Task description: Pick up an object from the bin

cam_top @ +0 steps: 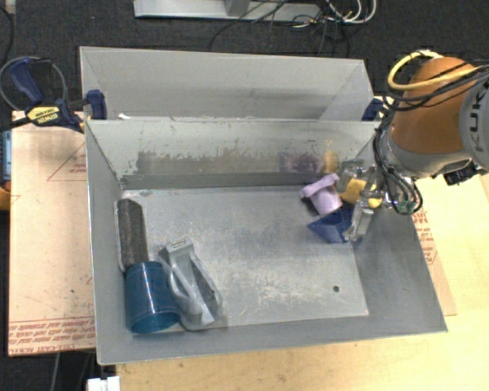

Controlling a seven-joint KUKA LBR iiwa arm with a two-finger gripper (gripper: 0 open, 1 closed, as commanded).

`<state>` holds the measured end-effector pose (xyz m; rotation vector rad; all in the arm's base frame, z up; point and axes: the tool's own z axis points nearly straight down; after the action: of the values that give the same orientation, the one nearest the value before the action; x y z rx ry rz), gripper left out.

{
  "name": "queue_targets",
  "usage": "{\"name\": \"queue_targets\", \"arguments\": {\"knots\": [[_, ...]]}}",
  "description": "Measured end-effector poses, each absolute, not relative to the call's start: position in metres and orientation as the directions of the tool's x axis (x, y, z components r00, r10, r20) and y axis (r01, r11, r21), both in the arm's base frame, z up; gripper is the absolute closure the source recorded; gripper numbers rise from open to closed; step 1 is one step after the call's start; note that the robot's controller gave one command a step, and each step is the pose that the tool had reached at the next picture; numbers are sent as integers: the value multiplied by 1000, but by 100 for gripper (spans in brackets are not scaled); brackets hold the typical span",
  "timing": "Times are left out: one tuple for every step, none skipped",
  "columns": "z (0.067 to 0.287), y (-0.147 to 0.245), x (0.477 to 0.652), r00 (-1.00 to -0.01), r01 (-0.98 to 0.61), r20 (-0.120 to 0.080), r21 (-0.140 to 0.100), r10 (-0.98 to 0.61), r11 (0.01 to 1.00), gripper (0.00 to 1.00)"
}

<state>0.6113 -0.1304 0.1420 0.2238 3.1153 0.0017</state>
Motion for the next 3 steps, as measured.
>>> {"name": "queue_targets", "arguments": {"knots": [[101, -152, 602, -998, -56, 5, 7, -56, 998, 0], [75, -128, 625, -931, 365, -12, 18, 365, 931, 0], [71, -131, 610, -916, -402, -5, 5, -402, 916, 100]]}}
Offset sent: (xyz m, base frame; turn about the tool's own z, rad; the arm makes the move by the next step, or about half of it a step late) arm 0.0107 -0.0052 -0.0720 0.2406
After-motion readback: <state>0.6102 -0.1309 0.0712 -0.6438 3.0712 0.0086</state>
